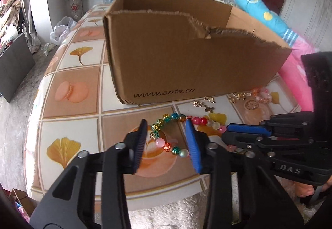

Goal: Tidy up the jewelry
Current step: 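Close the left tool on the multicolour bead bracelet and lift it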

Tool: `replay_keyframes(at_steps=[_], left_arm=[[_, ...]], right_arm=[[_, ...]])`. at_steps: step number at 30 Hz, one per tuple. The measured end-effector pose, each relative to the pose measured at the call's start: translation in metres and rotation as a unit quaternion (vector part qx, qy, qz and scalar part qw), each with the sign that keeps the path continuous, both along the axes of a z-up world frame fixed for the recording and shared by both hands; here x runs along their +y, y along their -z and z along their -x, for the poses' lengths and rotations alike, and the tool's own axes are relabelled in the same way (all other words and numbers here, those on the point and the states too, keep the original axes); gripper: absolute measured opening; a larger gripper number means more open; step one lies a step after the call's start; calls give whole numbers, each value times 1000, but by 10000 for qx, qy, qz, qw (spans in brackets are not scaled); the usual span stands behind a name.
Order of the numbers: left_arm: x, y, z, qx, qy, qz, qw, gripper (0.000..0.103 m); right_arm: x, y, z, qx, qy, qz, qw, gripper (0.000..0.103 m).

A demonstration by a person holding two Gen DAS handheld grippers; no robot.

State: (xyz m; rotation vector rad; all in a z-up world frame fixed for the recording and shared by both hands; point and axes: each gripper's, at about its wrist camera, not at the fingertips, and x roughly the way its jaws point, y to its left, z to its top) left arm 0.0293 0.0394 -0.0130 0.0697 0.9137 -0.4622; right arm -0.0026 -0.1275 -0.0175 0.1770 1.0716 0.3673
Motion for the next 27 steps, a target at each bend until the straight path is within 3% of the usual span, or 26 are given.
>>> replay_keyframes(at_steps=[10,14,19,27], left_arm=[[-21,9,-8,15,56,-824,9966,22],[-23,8,-11,18,66,-856,9963,9],[-22,7,-12,57,94,-981,9951,8],[-20,-8,-3,-10,164,-755,9970,8]], right_arm=[[-6,4,-6,-76,-69,-53,9999,11],[-1,3,-12,-85,-43,-126,9999,11],[-3,7,-22,-64,35,-333,9994,11],[-15,3,-21,-87,157,-536,9984,10]])
